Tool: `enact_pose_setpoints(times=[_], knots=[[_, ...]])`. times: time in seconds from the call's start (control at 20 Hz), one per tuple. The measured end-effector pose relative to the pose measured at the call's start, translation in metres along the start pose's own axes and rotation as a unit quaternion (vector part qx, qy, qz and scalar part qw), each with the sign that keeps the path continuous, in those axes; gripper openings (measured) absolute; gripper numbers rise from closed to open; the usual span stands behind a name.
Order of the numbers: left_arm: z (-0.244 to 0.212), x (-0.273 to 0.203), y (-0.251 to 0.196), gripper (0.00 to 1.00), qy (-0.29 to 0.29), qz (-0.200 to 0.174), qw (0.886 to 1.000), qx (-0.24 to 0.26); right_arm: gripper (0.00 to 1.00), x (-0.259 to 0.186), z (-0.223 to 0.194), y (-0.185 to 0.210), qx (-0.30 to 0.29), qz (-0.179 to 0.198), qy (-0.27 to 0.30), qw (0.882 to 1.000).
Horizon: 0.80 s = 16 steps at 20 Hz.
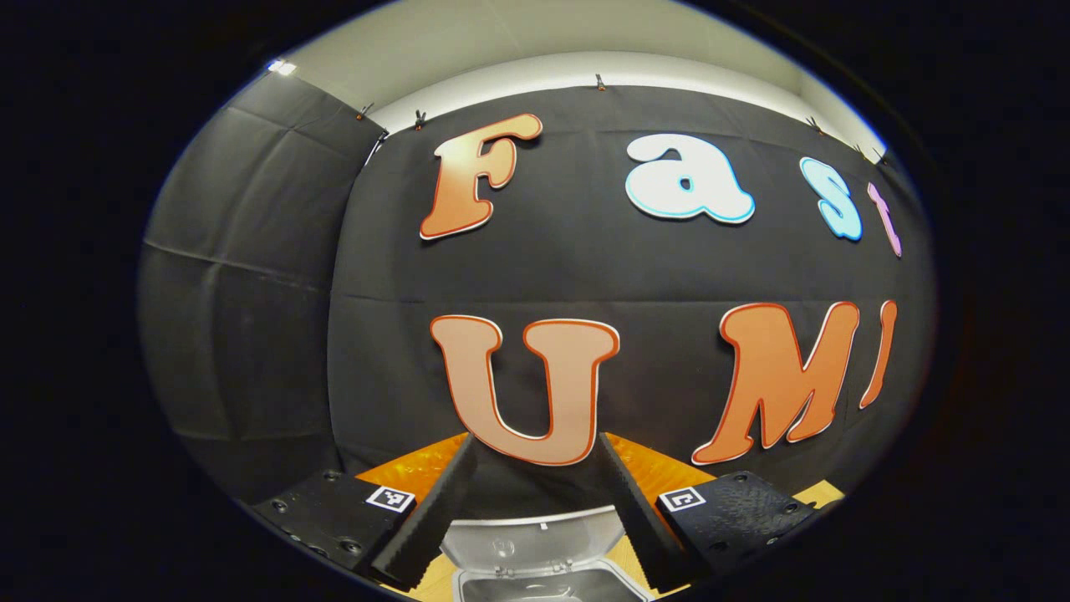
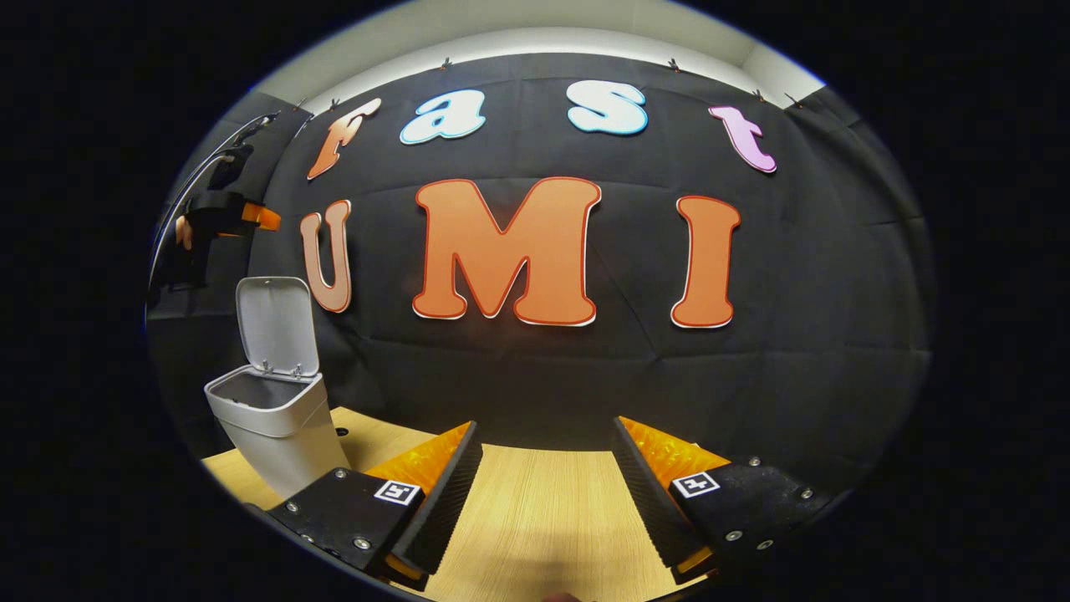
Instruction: Press the lid of the desktop garbage bin to open it, pick up the crumpled paper on the desktop and throw it into the bin, then pick up the pop can on the desktop and drop it into the bin, and finally close the garbage bin lid.
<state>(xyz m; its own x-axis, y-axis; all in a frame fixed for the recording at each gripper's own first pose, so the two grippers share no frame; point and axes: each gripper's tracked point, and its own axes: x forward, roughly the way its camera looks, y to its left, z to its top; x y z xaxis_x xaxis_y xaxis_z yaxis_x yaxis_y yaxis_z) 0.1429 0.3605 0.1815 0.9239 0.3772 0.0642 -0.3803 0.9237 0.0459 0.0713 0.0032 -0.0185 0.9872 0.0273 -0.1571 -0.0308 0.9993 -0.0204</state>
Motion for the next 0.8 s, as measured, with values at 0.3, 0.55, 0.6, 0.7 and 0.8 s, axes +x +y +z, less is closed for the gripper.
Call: enact_pose_setpoints(times=[0.3,0.55,0.6,0.7,0.8], knots=[[0.004,0.028,0.004,0.9,0.028,-0.014,0.999,0.003,0.94,0.0,-0.001,-0.007,0.001,-0.005,0.001,1.0],[-0.027,0.046,0.001,0.9,0.088,-0.03,0.996,0.002,0.93,0.0,-0.002,-0.013,0.005,-0.008,0.001,1.0],[-0.031,0.049,0.001,0.9,0.097,-0.032,0.995,0.004,0.93,0.0,-0.004,-0.015,0.006,-0.011,0.002,1.0],[-0.042,0.055,0.0,0.9,0.122,-0.035,0.992,0.017,0.93,-0.002,-0.004,-0.019,0.01,-0.015,0.002,1.0],[-0.073,0.062,-0.002,0.9,0.184,-0.042,0.982,0.028,0.93,-0.004,-0.006,-0.029,0.016,-0.022,0.0,1.0]])
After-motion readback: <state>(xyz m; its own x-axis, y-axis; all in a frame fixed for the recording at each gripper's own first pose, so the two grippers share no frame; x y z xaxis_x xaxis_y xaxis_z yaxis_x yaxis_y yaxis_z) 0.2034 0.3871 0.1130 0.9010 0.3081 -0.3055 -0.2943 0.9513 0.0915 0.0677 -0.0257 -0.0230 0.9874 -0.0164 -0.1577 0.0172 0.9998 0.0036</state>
